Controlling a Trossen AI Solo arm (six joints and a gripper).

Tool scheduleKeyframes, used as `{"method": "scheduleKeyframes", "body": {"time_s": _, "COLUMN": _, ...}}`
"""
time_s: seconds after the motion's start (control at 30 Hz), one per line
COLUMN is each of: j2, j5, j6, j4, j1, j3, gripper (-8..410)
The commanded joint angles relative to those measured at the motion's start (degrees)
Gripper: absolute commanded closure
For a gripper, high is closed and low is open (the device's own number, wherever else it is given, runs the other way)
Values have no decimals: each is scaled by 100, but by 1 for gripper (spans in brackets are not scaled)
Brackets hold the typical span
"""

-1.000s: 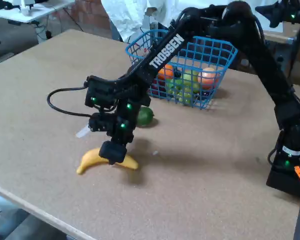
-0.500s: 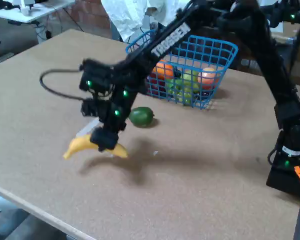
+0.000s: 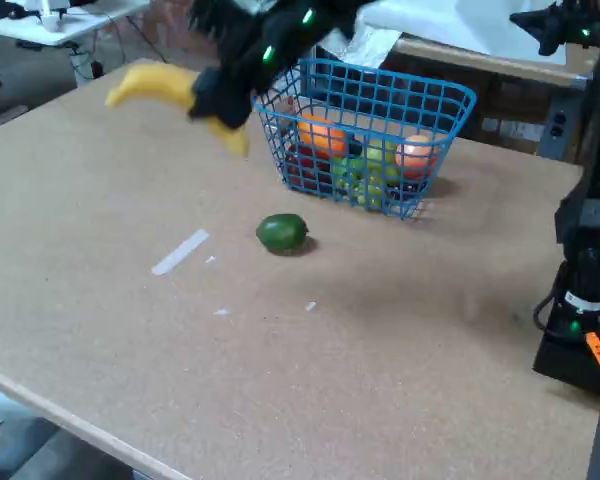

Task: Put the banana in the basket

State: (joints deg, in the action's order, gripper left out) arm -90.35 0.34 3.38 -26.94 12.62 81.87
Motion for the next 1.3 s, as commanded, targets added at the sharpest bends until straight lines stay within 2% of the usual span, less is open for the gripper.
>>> {"method": "scheduleKeyframes", "body": {"time_s": 0.0, "j2": 811, "j5": 24, "j6": -35, "j4": -127, "j1": -1215, "j3": 2, "gripper": 365}}
{"method": "scheduleKeyframes", "body": {"time_s": 0.27, "j2": 1012, "j5": -7, "j6": -46, "j4": -181, "j1": -2717, "j3": 2, "gripper": 365}}
{"method": "scheduleKeyframes", "body": {"time_s": 0.47, "j2": 798, "j5": -446, "j6": -79, "j4": -190, "j1": -3488, "j3": 2, "gripper": 365}}
{"method": "scheduleKeyframes", "body": {"time_s": 0.67, "j2": 354, "j5": -448, "j6": -55, "j4": -129, "j1": -3696, "j3": 2, "gripper": 365}}
{"method": "scheduleKeyframes", "body": {"time_s": 1.03, "j2": -1062, "j5": -437, "j6": -83, "j4": 87, "j1": -3792, "j3": 2, "gripper": 365}}
{"method": "scheduleKeyframes", "body": {"time_s": 1.27, "j2": -1622, "j5": -444, "j6": -173, "j4": 188, "j1": -4092, "j3": 11, "gripper": 365}}
